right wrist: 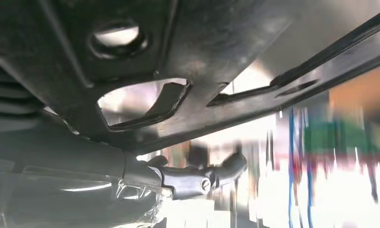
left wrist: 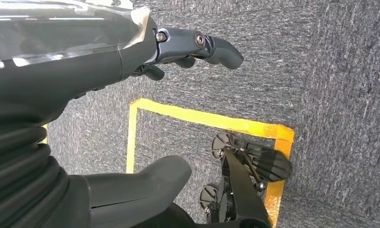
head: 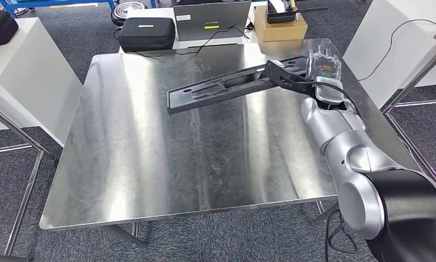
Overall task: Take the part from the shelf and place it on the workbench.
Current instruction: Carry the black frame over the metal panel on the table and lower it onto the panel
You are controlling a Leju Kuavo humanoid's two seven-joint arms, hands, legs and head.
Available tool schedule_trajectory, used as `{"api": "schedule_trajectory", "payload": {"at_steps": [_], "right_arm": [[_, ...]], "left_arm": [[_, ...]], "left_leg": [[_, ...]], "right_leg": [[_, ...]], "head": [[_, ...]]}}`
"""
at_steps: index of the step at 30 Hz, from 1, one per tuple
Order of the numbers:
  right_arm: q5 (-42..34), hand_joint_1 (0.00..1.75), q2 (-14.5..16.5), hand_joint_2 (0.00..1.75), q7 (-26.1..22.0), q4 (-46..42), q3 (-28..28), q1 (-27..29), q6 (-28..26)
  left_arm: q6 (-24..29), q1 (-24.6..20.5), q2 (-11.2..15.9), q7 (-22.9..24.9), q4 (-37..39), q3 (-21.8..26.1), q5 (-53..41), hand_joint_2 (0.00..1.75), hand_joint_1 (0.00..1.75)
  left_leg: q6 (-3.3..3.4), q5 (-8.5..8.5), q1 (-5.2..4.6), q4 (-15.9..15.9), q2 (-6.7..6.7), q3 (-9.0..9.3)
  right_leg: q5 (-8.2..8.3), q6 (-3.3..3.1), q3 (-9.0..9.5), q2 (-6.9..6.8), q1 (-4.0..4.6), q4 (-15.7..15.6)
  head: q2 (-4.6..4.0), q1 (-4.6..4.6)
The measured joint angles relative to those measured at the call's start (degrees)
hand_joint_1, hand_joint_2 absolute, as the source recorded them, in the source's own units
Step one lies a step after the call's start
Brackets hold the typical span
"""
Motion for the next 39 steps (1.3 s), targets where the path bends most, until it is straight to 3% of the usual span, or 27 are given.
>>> {"api": "schedule_trajectory", "payload": {"at_steps": [5, 13, 22, 26, 30, 34, 39], "right_arm": [[-2.3, 0.0, 1.4, 0.0, 1.9, 0.8, -3.6, -0.8, 8.4], [-3.1, 0.0, 2.7, 0.0, 3.9, 1.1, -6.4, -1.0, 12.4], [3.5, 0.0, 2.4, 0.0, 2.4, 1.1, -5.5, -1.1, 8.0], [0.9, 0.0, 2.3, 0.0, -2.6, 0.7, -5.3, -1.0, 4.9], [7.0, 0.0, 2.3, 0.0, 5.0, 0.7, -2.2, -1.6, 5.2], [4.1, 0.0, 2.2, 0.0, 2.2, 0.6, -2.3, -1.8, 5.2], [3.6, 0.0, 2.7, 0.0, 2.5, 0.8, -2.2, -1.9, 6.8]], "left_arm": [[0.0, 0.0, 0.0, 0.2, 0.0, 0.3, 0.3, 1.75, 0.0], [-0.5, 0.0, 0.0, 0.2, 0.0, 0.4, 0.5, 1.75, 0.0], [-1.3, 0.1, 0.0, -0.5, 0.0, 0.5, 1.0, 1.75, 0.0], [-1.2, 0.2, 0.0, -0.5, 0.0, 0.6, 1.0, 1.75, 0.0], [-1.4, 0.2, 0.0, -0.6, 0.0, 0.6, 1.0, 1.75, 0.0], [-1.3, 0.4, 0.0, -0.8, 0.0, 0.7, 1.4, 1.75, 0.0], [-1.3, 0.4, -0.1, -0.9, 0.0, 0.8, 1.5, 1.75, 0.0]], "left_leg": [[0.0, 0.0, 0.01, 0.0, -0.01, 0.01], [0.0, 0.0, 0.0, 0.0, -0.01, 0.0], [0.0, 0.0, 0.01, 0.0, -0.01, 0.0], [0.0, 0.0, 0.0, 0.0, 0.15, 0.02], [-0.01, 0.0, 0.06, 0.0, -0.1, 0.0], [-0.01, 0.0, 0.02, 0.0, 0.05, -0.01], [-0.01, 0.0, 0.06, 0.0, -0.09, -0.01]], "right_leg": [[0.0, 0.0, 0.0, 0.0, 0.01, 0.0], [0.0, 0.0, 0.0, 0.0, 0.0, 0.0], [0.0, 0.0, 0.01, -0.01, 0.0, 0.0], [0.0, 0.0, -0.02, 0.09, 0.0, 0.0], [-0.01, 0.0, 0.0, -0.14, 0.03, 0.0], [0.0, 0.0, -0.01, -0.02, 0.02, 0.0], [0.0, 0.0, 0.0, -0.14, 0.04, 0.0]], "head": [[0.0, -0.01], [0.0, -0.01], [0.0, -0.01], [0.0, -0.02], [0.0, 0.01], [0.0, -0.11], [0.0, -0.1]]}}
